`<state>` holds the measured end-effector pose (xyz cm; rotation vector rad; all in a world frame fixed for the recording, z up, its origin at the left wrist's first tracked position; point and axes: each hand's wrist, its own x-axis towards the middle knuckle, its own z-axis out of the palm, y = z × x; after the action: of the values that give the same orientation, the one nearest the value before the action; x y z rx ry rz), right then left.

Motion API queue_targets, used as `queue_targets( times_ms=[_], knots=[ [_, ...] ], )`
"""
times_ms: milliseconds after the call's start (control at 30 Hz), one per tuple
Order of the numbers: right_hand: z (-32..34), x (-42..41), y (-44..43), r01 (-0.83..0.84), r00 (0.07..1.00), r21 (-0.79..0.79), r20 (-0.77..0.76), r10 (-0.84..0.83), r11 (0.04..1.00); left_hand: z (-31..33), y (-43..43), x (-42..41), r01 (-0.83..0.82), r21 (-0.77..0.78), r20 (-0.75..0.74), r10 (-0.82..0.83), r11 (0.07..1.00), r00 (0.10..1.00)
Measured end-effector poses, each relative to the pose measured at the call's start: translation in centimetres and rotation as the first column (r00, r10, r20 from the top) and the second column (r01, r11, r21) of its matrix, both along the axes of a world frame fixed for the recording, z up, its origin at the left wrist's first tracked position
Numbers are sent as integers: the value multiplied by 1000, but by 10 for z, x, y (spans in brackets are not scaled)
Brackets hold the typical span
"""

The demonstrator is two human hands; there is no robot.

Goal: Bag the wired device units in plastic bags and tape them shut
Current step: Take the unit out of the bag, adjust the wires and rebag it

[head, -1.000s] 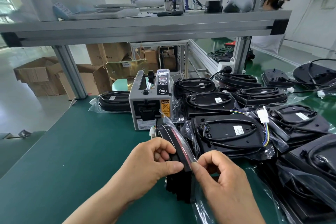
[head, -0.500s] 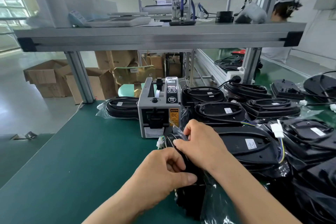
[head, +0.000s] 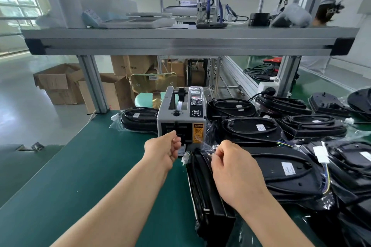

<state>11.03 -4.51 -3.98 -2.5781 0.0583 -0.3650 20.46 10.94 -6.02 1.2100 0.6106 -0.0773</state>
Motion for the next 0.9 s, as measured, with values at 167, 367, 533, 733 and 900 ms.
queue_targets(
  times_ms=[167,367,533,733,900],
  knots=[
    [-2,-2,0,-6,1000,27,8,6,1000,0,-8,13,-87,-134,-45,82,987,996],
    [-4,-2,-1,-13,1000,40,20,12,999,1,-13,11,-191,-194,-12,192,962,981],
    [-5,-2,-4,-13,999,67,49,9,998,9,0,-29,155,-75,205,-136,985,969],
    [-10,-1,-5,-5,1000,145,25,2,989,24,0,-63,524,300,220,-593,797,775],
    [-13,0,-6,2,1000,196,14,-5,981,28,-9,-59,490,488,158,-625,722,765]
  ],
)
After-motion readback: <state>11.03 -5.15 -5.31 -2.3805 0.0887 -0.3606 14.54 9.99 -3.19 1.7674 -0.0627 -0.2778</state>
